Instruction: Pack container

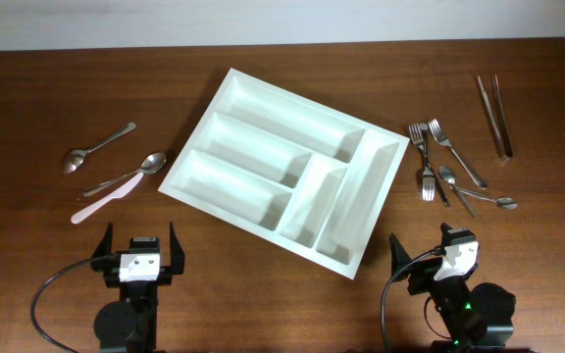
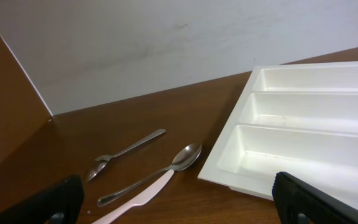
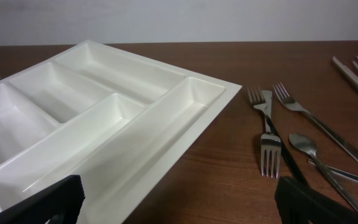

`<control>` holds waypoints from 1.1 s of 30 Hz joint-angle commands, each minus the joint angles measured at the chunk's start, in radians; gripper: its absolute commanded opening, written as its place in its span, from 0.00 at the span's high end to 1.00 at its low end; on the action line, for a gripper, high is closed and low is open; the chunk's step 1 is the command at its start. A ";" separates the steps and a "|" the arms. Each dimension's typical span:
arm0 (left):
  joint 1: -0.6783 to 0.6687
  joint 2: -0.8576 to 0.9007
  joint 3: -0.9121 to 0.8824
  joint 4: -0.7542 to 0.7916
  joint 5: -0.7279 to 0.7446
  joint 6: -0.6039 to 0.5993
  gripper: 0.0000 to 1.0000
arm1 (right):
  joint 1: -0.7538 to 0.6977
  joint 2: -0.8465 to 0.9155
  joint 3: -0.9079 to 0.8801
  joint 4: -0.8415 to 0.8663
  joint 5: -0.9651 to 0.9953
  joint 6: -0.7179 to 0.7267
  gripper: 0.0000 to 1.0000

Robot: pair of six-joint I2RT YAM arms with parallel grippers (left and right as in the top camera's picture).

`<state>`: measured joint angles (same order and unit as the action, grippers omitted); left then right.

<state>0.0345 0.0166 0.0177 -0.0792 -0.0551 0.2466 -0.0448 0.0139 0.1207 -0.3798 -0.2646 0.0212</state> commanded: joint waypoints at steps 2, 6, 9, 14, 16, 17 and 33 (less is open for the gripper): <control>-0.004 -0.011 -0.009 0.000 0.015 0.012 0.01 | 0.008 -0.010 -0.008 0.003 -0.013 -0.002 0.01; -0.004 -0.011 -0.009 0.000 0.015 0.012 0.01 | 0.008 -0.010 -0.008 0.003 -0.013 -0.002 0.01; -0.004 -0.011 -0.009 0.000 0.015 0.012 0.01 | 0.008 -0.010 -0.008 0.003 -0.013 -0.002 0.01; -0.004 -0.011 -0.009 0.016 0.015 0.012 0.01 | 0.008 -0.010 -0.008 0.003 -0.101 0.067 0.01; -0.004 -0.011 -0.009 0.023 0.015 0.012 0.01 | 0.008 -0.010 -0.008 0.007 -0.124 0.079 0.01; -0.004 -0.011 -0.008 0.019 0.015 0.012 0.01 | 0.008 -0.010 -0.008 0.006 -0.149 0.098 0.01; -0.003 0.005 0.100 -0.027 0.059 -0.020 0.01 | 0.008 0.113 0.199 -0.105 -0.189 -0.089 0.01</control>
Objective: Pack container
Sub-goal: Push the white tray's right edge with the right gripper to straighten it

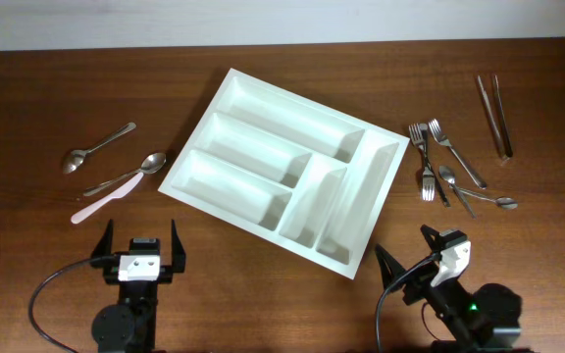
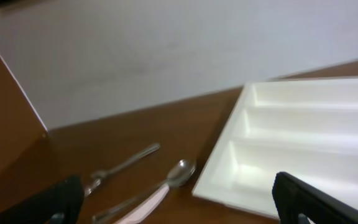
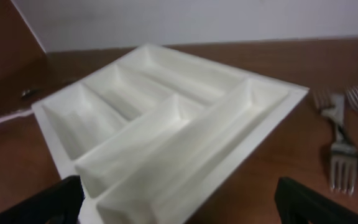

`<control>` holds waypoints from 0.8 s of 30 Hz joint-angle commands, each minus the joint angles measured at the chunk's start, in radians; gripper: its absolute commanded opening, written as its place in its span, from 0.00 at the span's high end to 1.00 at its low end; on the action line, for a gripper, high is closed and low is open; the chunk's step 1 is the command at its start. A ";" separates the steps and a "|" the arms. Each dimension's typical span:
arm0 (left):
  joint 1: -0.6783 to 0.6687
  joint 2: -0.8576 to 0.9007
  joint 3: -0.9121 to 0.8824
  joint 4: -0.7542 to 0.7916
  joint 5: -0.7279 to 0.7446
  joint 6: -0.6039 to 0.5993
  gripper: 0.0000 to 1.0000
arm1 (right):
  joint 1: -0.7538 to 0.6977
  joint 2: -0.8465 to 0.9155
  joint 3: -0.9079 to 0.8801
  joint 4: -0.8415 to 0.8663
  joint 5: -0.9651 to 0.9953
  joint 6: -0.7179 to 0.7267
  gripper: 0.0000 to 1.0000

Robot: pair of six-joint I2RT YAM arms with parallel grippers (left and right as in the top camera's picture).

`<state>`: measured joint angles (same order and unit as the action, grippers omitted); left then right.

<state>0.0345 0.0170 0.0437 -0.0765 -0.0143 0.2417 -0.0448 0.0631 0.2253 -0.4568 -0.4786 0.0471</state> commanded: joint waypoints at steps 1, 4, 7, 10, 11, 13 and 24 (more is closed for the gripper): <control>-0.003 0.016 0.106 -0.066 0.011 -0.017 0.01 | 0.008 0.108 0.130 -0.056 0.057 -0.122 0.01; -0.003 0.090 0.233 -0.196 -0.041 -0.017 0.01 | 0.008 0.288 0.260 -0.132 0.162 -0.122 0.02; -0.003 0.205 0.351 -0.281 -0.109 -0.016 0.01 | 0.008 0.494 0.415 -0.200 0.236 -0.122 0.01; 0.009 0.368 0.464 -0.307 -0.133 -0.012 0.01 | 0.008 0.719 0.613 -0.292 0.294 -0.122 0.01; 0.019 0.432 0.504 -0.314 -0.133 -0.008 0.01 | 0.008 0.787 0.680 -0.324 0.306 -0.121 0.01; 0.045 0.556 0.589 -0.334 -0.132 -0.008 0.01 | 0.008 0.926 0.834 -0.402 0.307 -0.121 0.01; 0.335 1.267 1.177 -0.578 0.254 0.059 0.01 | 0.008 1.373 1.336 -0.654 0.067 -0.112 0.01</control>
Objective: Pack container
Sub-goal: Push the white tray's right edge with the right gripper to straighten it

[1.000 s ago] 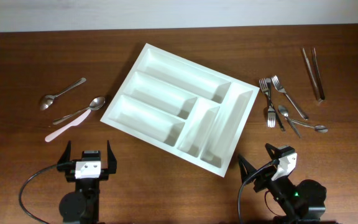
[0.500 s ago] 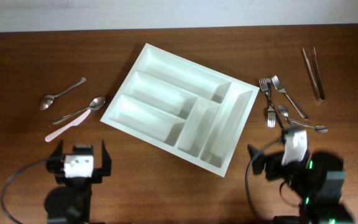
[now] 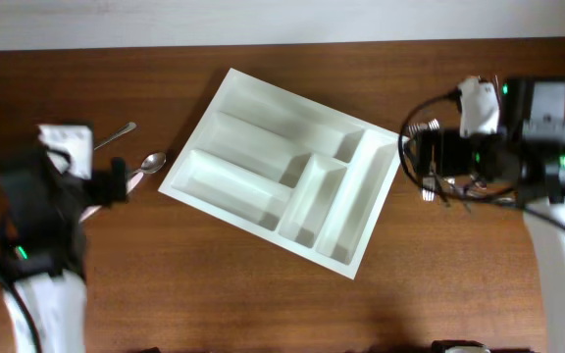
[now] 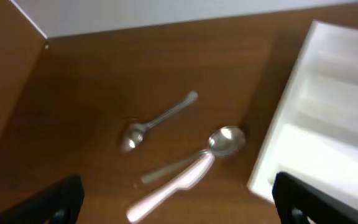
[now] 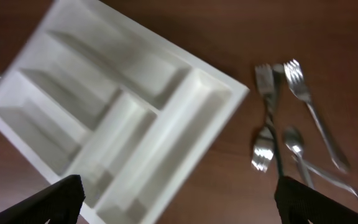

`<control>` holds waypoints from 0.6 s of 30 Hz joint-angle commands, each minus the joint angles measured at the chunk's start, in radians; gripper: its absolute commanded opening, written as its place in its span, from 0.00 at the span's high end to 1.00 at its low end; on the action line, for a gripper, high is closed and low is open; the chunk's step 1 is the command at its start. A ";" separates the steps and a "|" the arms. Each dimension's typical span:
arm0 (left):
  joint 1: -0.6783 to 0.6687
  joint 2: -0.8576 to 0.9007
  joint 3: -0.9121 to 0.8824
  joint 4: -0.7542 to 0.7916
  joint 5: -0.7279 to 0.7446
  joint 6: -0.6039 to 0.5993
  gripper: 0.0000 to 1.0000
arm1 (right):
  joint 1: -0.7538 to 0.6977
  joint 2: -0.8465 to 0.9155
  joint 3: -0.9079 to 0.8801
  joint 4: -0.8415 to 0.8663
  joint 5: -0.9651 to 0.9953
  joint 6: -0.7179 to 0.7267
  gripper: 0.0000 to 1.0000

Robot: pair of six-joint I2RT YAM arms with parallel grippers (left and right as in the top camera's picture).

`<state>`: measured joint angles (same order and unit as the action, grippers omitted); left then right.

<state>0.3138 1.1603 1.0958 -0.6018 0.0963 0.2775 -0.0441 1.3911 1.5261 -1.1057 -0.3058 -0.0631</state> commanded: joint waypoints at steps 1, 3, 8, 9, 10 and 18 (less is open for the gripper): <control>0.069 0.172 0.169 -0.083 0.144 0.023 0.01 | 0.007 0.062 0.035 -0.005 -0.114 0.012 0.01; 0.082 0.244 0.225 -0.120 0.143 0.023 0.01 | 0.008 0.101 0.032 -0.010 -0.108 0.065 0.04; 0.085 0.338 0.244 -0.153 0.143 0.023 0.01 | 0.007 0.214 0.028 -0.069 0.042 0.279 0.28; 0.084 0.350 0.244 -0.164 0.143 0.023 0.01 | 0.007 0.244 0.028 -0.085 0.035 0.308 0.31; 0.084 0.362 0.244 -0.176 0.143 0.023 0.01 | 0.008 0.269 0.028 -0.095 0.021 0.323 0.35; 0.084 0.396 0.244 -0.201 0.143 0.023 0.01 | 0.026 0.453 0.028 -0.097 0.026 0.413 0.45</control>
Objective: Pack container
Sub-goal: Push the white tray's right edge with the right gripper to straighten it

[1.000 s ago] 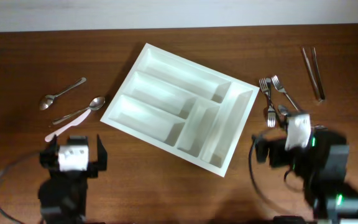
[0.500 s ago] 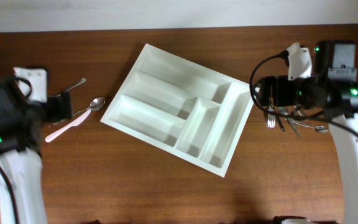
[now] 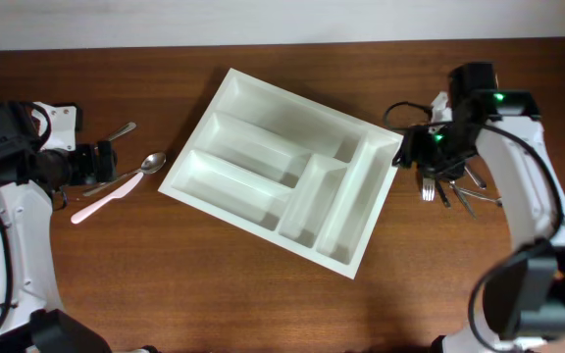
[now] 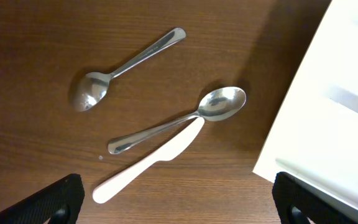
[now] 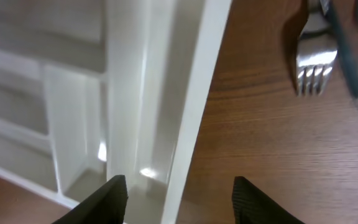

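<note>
A white cutlery tray (image 3: 282,181) with several compartments lies at an angle mid-table. Left of it lie a small spoon (image 4: 126,62), a larger spoon (image 4: 179,121) and a pale plastic knife (image 4: 148,162). My left gripper (image 4: 179,205) hangs open above them, just near of the knife, with nothing between its fingers. In the overhead view the left gripper (image 3: 96,162) sits beside the spoons. My right gripper (image 5: 182,199) is open and straddles the tray's right rim (image 5: 197,93). A fork (image 5: 316,56) lies just beyond on the wood.
Forks and spoons (image 3: 444,181) lie in a loose pile right of the tray, partly under the right arm (image 3: 518,167). The tray's edge (image 4: 328,112) fills the right side of the left wrist view. A pale wall borders the table's far edge.
The left gripper has come lower and closer over the spoons and knife. The right gripper has moved from above the forks to low over the tray's right rim. Both stay open.
Both arms first sat folded at the table's near edge, grippers open, facing the tray. The right one then turned toward the tray. After that both were reached out, left over the spoons, right over the forks. Now both are lower, and no cutlery has moved.
</note>
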`<control>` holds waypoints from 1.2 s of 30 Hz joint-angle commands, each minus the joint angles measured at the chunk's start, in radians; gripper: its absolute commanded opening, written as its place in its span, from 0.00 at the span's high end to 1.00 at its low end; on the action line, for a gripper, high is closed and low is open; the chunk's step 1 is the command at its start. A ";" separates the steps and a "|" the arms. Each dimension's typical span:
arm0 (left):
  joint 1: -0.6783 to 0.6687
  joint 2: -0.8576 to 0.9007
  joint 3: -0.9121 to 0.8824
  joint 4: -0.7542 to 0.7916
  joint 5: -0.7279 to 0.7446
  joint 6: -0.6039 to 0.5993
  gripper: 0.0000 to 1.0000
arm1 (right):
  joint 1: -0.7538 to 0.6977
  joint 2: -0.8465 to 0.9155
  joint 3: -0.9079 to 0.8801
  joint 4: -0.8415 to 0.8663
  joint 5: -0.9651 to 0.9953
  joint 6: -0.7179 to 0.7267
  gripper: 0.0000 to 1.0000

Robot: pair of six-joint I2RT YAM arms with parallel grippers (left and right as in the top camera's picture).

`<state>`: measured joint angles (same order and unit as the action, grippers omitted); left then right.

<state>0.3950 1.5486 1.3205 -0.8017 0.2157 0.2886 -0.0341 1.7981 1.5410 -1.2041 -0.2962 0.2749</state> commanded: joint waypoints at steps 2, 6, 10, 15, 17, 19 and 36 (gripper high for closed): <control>0.003 0.007 0.019 -0.001 0.024 0.012 0.01 | 0.014 0.087 0.013 0.018 0.017 0.082 0.45; 0.003 0.007 0.019 -0.001 0.024 0.012 0.01 | 0.015 0.158 0.013 0.034 0.020 0.082 0.45; 0.003 0.007 0.019 -0.001 0.024 0.012 0.01 | 0.015 0.215 0.013 0.045 0.020 0.083 0.46; 0.003 0.007 0.019 -0.001 0.024 0.012 0.01 | 0.016 0.261 0.013 0.068 0.017 0.082 0.46; 0.003 0.007 0.019 -0.001 0.024 0.012 0.01 | 0.016 0.270 0.013 0.074 0.017 0.082 0.50; 0.003 0.007 0.019 -0.001 0.024 0.012 0.01 | 0.015 0.272 0.010 0.087 0.018 0.082 0.57; 0.003 0.007 0.019 -0.001 0.024 0.012 0.01 | 0.015 0.272 0.006 0.197 0.183 0.030 0.90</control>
<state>0.3950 1.5486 1.3205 -0.8017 0.2214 0.2886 -0.0231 2.0613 1.5417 -1.0279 -0.2764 0.3393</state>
